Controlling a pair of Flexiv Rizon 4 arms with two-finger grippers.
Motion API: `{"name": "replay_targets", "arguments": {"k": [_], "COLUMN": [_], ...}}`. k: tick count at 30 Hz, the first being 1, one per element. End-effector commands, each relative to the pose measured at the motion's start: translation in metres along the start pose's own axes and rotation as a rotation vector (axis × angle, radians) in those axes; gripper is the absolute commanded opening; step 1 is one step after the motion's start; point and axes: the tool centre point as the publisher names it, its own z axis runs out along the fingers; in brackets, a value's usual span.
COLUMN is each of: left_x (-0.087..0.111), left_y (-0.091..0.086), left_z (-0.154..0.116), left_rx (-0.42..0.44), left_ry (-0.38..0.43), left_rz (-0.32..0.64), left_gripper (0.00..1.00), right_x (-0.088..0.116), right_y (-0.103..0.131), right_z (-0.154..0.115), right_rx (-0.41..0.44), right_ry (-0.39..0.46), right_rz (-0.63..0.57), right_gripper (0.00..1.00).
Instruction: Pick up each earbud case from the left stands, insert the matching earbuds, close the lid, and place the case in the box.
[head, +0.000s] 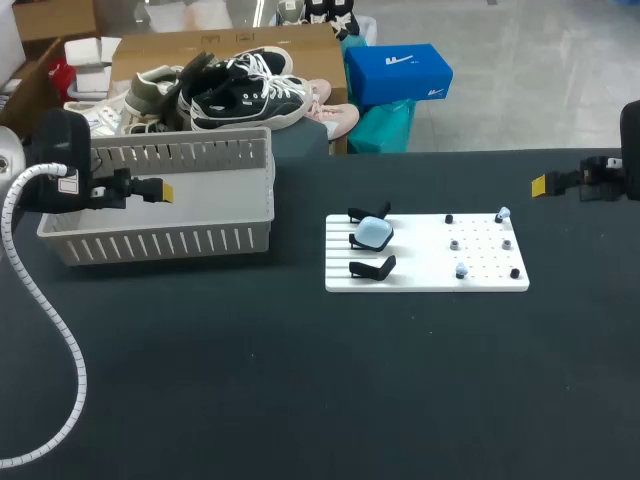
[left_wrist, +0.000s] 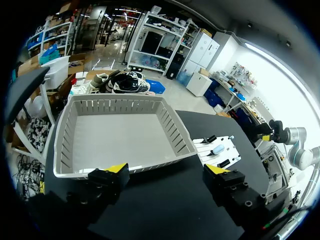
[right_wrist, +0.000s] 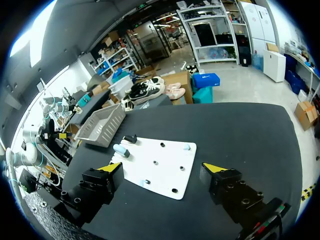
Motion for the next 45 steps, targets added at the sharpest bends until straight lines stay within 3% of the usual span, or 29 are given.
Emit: {"name": "replay_targets", "arguments": {"k": [1, 45], "left_x": [-0.0016, -0.0014], "left_y": [-0.0006, -0.0034], "left_z": [-0.0001, 0.0051], "left_rx": [-0.004, 0.013], "left_ry": [0.007, 0.006], "left_rz": [0.0, 0.021], "left_gripper": [1.0, 1.0], "right_x": [-0.0005, -0.0005], "right_y": [-0.0005, -0.0005], "right_z": [0.0002, 0.0002], "right_rx": [-0.002, -0.002], "right_ry": [0.002, 0.002], "right_rz": [-0.001, -0.001], "right_gripper": [1.0, 1.0]}}
